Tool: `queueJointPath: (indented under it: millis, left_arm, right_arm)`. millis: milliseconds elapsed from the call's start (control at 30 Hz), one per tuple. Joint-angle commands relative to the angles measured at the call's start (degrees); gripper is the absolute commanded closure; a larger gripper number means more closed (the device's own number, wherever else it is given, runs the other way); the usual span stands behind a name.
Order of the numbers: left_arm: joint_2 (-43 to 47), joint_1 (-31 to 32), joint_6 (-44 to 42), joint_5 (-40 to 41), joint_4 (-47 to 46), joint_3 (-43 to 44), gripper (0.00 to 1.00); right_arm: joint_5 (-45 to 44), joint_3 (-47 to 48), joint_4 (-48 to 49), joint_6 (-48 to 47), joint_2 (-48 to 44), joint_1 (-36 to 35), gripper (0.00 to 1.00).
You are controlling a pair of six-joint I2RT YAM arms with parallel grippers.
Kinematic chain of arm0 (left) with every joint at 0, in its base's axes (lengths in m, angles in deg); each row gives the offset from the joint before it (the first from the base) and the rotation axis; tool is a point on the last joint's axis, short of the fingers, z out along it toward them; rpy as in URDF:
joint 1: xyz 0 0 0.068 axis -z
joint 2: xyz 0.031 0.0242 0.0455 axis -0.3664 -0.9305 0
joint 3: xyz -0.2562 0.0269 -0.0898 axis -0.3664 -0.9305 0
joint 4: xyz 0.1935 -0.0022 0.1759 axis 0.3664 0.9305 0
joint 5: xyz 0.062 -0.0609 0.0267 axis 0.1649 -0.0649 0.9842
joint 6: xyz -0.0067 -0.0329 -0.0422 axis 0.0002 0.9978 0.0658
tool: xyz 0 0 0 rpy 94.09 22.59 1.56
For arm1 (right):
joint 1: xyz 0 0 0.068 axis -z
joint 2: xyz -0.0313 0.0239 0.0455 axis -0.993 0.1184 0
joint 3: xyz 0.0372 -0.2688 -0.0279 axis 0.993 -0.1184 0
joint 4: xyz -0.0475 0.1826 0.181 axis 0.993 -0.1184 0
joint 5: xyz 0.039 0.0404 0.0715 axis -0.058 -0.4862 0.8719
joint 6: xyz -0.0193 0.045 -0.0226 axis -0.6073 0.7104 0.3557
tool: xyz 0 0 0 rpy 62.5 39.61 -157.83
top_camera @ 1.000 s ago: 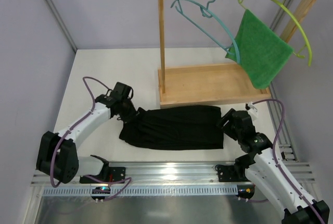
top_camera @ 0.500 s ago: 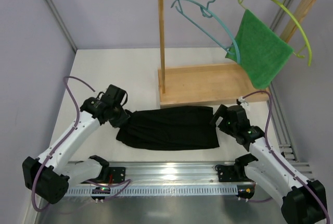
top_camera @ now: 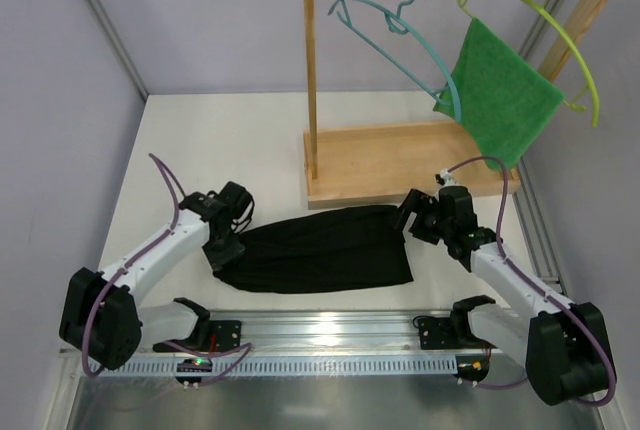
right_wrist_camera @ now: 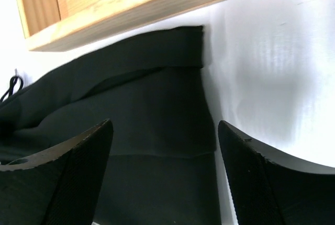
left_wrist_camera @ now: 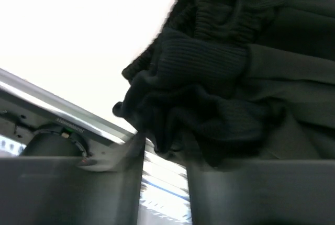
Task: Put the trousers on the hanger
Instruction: Fold the trousers
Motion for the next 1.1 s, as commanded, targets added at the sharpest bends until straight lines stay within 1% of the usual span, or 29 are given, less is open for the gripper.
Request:
queueJointPath:
  millis: [0, 33, 67, 100, 133, 167, 200, 267, 300, 333, 367, 400, 433, 467, 533, 567, 600, 633, 667, 733, 767, 800, 833, 867, 933, 967, 1000, 1033, 1067]
  left_arm:
    - [-0.6, -0.3, 0.0, 3.7, 3.1, 1.3, 0.61]
    - [-0.8, -0.5, -0.1, 3.9, 3.9, 2.0, 0.59]
    - [-0.8, -0.5, -0.4, 5.4, 5.0, 3.3, 0.58]
    - [-0.6, -0.5, -0.9, 6.8, 8.5, 7.3, 0.56]
    - [-0.1, -0.5, -1.0, 8.3, 10.5, 9.7, 0.56]
    - [0.2, -0.5, -1.5, 12.0, 12.7, 12.7, 0.55]
    - [0.6, -0.5, -1.7, 13.3, 15.9, 18.5, 0.55]
    - [1.6, -0.5, -2.8, 13.8, 16.6, 24.3, 0.55]
    - [1.7, -0.5, -4.6, 10.2, 15.8, 26.5, 0.54]
    - [2.2, -0.5, -6.0, 7.3, 11.7, 28.8, 0.54]
    - [2.5, -0.5, -6.6, 4.5, 9.5, 28.9, 0.52]
    - [2.3, -0.5, -6.8, 0.9, 7.2, 28.6, 0.52]
    - [1.9, -0.4, -6.7, -4.9, 3.4, 27.3, 0.55]
    - [1.4, -0.2, -6.6, -8.2, 0.4, 25.4, 0.56]
    - [1.2, 0.0, -5.1, -14.8, -5.8, 20.8, 0.58]
    - [1.1, 0.1, -4.0, -16.8, -11.4, 15.1, 0.60]
    - [0.9, 0.1, -2.9, -17.4, -13.4, 12.6, 0.64]
    - [0.7, 0.0, -1.1, -16.1, -15.2, 7.8, 0.67]
    - [0.5, -0.1, 0.2, -14.1, -14.4, 6.4, 0.72]
    - [1.0, -0.4, 1.1, -9.3, -12.9, 4.2, 0.71]
    - [1.5, -0.5, 1.6, -4.3, -12.7, 3.0, 0.69]
    - [2.3, -1.0, 2.2, -2.3, -12.2, 0.5, 0.68]
    - [3.7, -1.2, 2.6, -1.0, -12.7, -0.8, 0.68]
    - [4.4, -1.3, 3.8, 0.3, -13.9, -4.2, 0.67]
    - [6.5, -1.3, 5.0, 0.3, -18.9, -7.7, 0.66]
    - [7.0, -1.3, 5.6, 0.4, -20.8, -9.4, 0.66]
    - [7.4, -1.3, 6.6, 1.2, -22.4, -12.5, 0.66]
    - [7.8, -1.3, 7.1, 1.6, -25.0, -13.9, 0.67]
    - [7.6, -1.3, 7.2, 1.7, -26.3, -15.0, 0.66]
  right_arm:
    - [6.7, -1.7, 7.4, -1.6, 1.9, 0.3, 0.18]
    - [7.0, -2.5, 8.2, -1.6, 2.7, 0.3, 0.20]
    - [7.3, -2.6, 8.4, -1.5, 3.0, 0.3, 0.21]
    - [7.8, -2.6, 8.4, -1.7, 3.2, 0.2, 0.23]
    - [7.7, -2.5, 8.4, -1.8, 3.1, 0.3, 0.27]
    - [7.6, -2.5, 8.0, -1.9, 2.9, 0.3, 0.28]
    - [6.9, -2.5, 7.2, -2.0, 2.3, 0.3, 0.28]
    - [5.4, -2.2, 2.9, -2.0, 0.0, 0.2, 0.29]
    - [4.5, -2.0, 1.0, -2.0, -1.2, 0.3, 0.29]
    - [2.8, -1.5, -0.7, -1.6, -2.2, 0.2, 0.29]
    - [2.0, -1.0, -4.3, -1.5, -3.5, 0.2, 0.30]
    - [1.3, -0.4, -6.1, -1.5, -5.7, 0.2, 0.30]
    - [0.4, 0.6, -7.6, -0.9, -7.0, 0.3, 0.31]
    - [0.1, 1.1, -10.3, -0.5, -8.0, 0.3, 0.32]
    - [0.2, 2.6, -11.8, 0.0, -11.1, 0.2, 0.34]
    - [1.8, 3.1, -11.9, 0.5, -12.1, 0.2, 0.34]
    - [3.1, 3.6, -11.0, 0.9, -13.0, 0.1, 0.34]
    - [4.8, 3.6, -7.3, 1.8, -14.7, 0.0, 0.35]
    - [7.8, 3.4, -4.7, 4.2, -15.4, -0.3, 0.36]
    - [11.8, 2.2, 2.0, 8.1, -15.9, -0.6, 0.39]
    - [13.4, -0.1, 11.4, 10.0, -14.8, -0.7, 0.39]
    - [15.3, -1.5, 16.0, 13.1, -13.7, -1.1, 0.39]
    - [15.5, -4.0, 22.9, 13.9, -9.7, -1.3, 0.39]
    - [15.0, -4.8, 24.6, 14.0, -7.6, -1.1, 0.39]
    - [14.1, -6.9, 29.3, 13.5, -2.1, -1.2, 0.39]
    - [14.7, -7.7, 31.6, 13.6, 3.3, -1.2, 0.40]
    - [14.8, -8.8, 34.0, 14.1, 5.6, -1.1, 0.40]
    - [14.6, -11.0, 38.7, 15.6, 7.4, -1.1, 0.41]
    - [14.4, -12.1, 40.4, 16.0, 9.3, -1.1, 0.42]
